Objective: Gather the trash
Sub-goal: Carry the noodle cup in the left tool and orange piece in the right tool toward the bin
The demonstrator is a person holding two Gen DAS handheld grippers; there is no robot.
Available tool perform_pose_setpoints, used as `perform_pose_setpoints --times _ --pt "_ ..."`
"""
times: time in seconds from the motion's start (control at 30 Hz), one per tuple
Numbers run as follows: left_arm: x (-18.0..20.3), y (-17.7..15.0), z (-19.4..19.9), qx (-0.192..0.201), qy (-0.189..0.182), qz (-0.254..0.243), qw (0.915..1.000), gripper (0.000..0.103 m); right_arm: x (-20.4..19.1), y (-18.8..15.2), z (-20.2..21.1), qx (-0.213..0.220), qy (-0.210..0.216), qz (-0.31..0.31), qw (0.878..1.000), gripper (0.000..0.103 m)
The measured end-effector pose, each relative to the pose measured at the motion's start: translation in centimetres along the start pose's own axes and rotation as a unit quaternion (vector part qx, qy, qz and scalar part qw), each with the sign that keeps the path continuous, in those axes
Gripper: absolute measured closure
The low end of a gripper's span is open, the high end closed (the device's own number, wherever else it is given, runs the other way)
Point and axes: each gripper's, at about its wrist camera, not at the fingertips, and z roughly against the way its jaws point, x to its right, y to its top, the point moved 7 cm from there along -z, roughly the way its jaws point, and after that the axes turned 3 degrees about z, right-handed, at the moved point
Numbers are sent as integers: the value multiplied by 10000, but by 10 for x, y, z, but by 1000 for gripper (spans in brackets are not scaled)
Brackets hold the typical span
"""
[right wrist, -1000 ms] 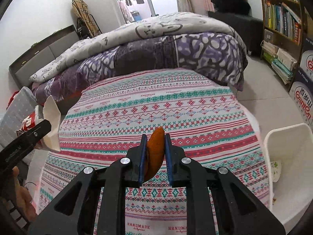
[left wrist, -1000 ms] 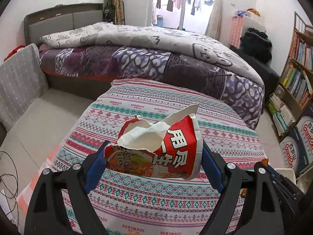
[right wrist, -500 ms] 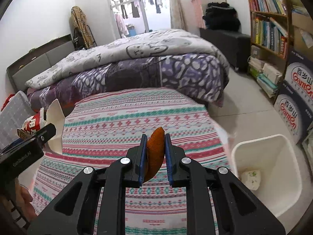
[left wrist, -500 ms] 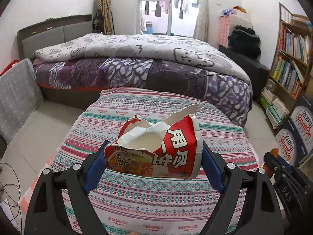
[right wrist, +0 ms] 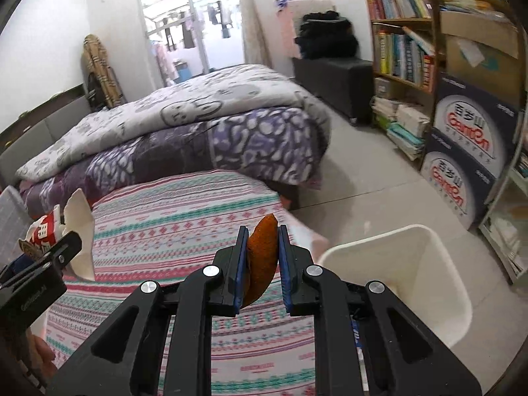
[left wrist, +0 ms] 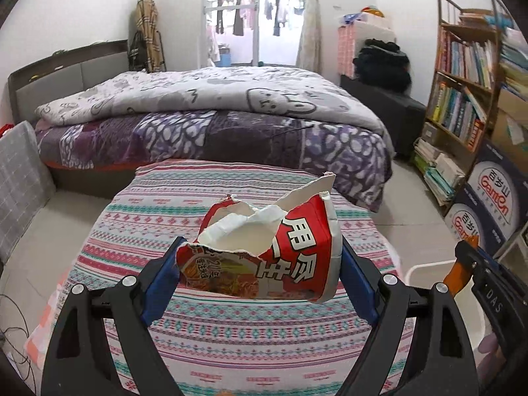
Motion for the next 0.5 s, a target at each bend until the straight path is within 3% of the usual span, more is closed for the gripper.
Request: perform_pose_setpoints --times 0.5 --pt "97 -18 9 -71 -591 -557 9967 18 105 -6 8 -230 -820 -927 9920 83"
